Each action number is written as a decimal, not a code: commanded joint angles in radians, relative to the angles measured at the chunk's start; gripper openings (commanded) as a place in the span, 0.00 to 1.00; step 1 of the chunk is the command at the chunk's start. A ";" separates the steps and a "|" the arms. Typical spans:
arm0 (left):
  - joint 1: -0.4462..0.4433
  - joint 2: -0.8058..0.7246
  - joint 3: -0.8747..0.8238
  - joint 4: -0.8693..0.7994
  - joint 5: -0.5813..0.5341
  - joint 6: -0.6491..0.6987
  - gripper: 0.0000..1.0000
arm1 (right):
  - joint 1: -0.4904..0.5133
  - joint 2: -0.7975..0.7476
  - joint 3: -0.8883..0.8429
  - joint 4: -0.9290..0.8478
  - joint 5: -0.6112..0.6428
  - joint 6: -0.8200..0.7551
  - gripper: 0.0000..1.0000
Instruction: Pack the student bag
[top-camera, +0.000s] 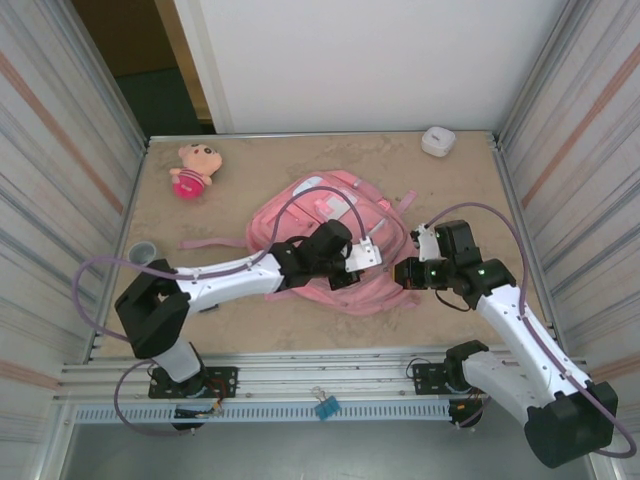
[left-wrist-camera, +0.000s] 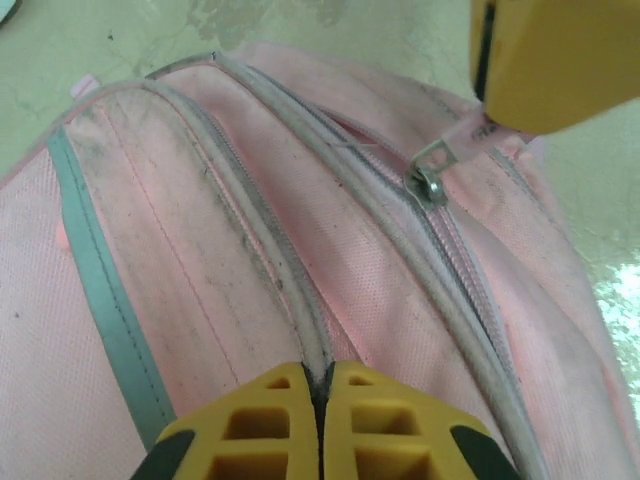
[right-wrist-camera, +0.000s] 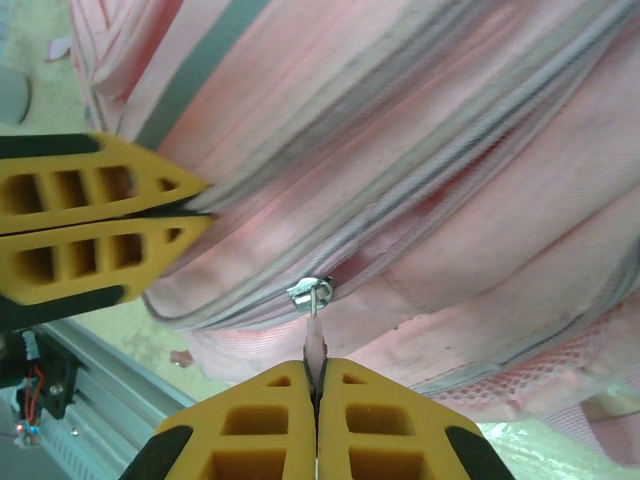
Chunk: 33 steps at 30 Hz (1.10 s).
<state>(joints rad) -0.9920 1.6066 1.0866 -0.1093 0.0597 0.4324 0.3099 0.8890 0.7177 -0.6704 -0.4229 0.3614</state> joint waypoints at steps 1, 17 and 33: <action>0.024 -0.098 -0.077 -0.056 0.058 0.070 0.00 | -0.047 -0.008 -0.007 -0.004 0.080 0.007 0.00; 0.150 -0.397 -0.280 -0.084 0.474 0.230 0.00 | -0.189 0.148 -0.024 0.270 0.051 0.027 0.00; 0.113 -0.383 -0.227 -0.072 0.151 0.094 0.64 | -0.147 0.143 -0.057 0.317 -0.074 0.018 0.00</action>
<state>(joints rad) -0.8505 1.2270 0.8013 -0.1699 0.3370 0.6098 0.1528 1.0889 0.6888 -0.3614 -0.5201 0.3878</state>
